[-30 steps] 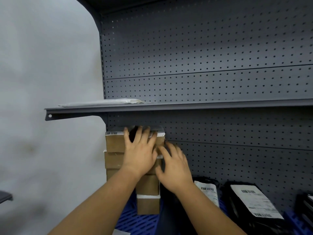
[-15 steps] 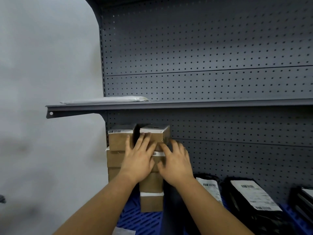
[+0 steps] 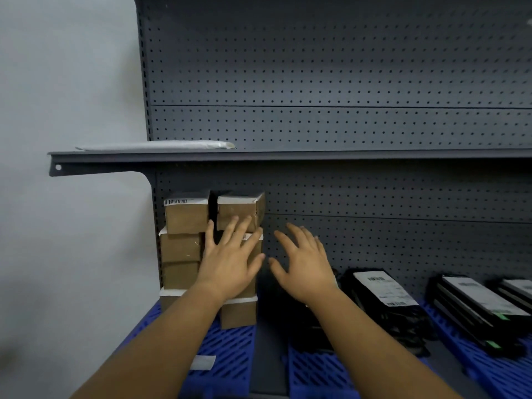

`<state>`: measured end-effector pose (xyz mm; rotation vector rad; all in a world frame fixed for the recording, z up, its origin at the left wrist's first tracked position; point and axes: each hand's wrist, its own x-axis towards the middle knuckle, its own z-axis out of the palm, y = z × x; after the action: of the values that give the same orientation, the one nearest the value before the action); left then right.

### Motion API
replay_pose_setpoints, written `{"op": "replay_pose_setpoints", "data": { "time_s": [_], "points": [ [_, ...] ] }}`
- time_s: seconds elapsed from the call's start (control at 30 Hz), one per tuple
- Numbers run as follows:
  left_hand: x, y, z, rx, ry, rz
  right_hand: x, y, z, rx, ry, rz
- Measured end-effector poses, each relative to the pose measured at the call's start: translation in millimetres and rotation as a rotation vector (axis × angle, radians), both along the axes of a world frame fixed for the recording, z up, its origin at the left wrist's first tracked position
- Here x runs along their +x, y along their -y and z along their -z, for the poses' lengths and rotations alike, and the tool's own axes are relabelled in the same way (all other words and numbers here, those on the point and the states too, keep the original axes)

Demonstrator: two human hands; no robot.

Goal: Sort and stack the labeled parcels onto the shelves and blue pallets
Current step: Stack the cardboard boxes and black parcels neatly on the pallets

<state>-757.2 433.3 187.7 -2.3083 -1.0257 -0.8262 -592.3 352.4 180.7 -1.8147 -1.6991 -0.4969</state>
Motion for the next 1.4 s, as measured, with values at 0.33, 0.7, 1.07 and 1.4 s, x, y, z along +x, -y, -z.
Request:
{"op": "replay_pose_setpoints", "data": {
  "time_s": [0.33, 0.7, 1.07, 1.4],
  "points": [
    [32, 64, -1, -0.165, -0.011, 0.063, 40, 67, 3, 0.027, -0.026, -0.022],
    [145, 166, 19, -0.429, 0.092, 0.19, 146, 177, 16, -0.031, -0.11, 0.023],
    [277, 208, 47, -0.559, 0.099, 0.421, 254, 238, 49, -0.05, -0.185, 0.161],
    [388, 204, 48, -0.581, 0.063, 0.555, 350, 260, 49, -0.062, -0.141, 0.361]
  ]
}}
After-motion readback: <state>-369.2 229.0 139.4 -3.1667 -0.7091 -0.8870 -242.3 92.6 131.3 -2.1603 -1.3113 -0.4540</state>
